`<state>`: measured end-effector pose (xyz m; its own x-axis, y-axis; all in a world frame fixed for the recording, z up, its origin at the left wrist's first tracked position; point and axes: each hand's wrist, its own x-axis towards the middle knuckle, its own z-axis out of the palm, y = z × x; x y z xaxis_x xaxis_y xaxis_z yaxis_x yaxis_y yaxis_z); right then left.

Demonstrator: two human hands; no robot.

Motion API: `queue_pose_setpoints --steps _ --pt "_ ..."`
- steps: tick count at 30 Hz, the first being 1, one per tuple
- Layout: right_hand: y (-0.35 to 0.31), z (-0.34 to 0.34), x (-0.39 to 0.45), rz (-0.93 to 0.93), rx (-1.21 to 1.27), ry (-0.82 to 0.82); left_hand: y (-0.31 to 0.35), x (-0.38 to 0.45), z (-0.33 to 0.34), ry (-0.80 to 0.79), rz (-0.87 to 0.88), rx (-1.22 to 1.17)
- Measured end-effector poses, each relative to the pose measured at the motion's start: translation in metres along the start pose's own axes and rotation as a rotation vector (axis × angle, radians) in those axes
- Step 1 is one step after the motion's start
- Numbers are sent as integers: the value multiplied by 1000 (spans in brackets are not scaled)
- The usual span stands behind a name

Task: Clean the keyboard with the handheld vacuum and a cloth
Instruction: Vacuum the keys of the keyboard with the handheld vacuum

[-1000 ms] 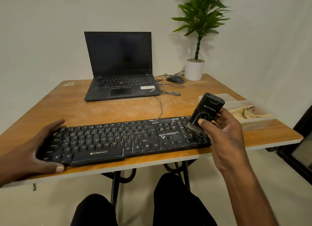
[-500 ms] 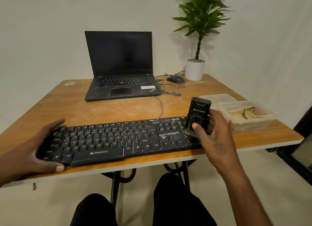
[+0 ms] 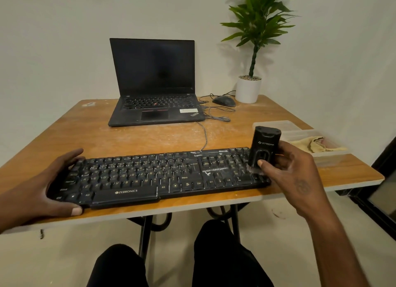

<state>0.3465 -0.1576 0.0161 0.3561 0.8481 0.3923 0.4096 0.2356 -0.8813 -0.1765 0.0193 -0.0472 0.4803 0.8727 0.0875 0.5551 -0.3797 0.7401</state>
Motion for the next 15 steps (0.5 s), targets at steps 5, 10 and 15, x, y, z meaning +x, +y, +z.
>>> queue_pose_setpoints --steps 5,10,15 --pt "-6 20 -3 -48 34 -59 -1 2 -2 -8 -32 13" --pt "-4 48 -7 -78 59 -144 -10 7 -6 -38 -45 34" --pt "2 24 -6 -36 84 -39 -11 4 -2 -7 -26 22"
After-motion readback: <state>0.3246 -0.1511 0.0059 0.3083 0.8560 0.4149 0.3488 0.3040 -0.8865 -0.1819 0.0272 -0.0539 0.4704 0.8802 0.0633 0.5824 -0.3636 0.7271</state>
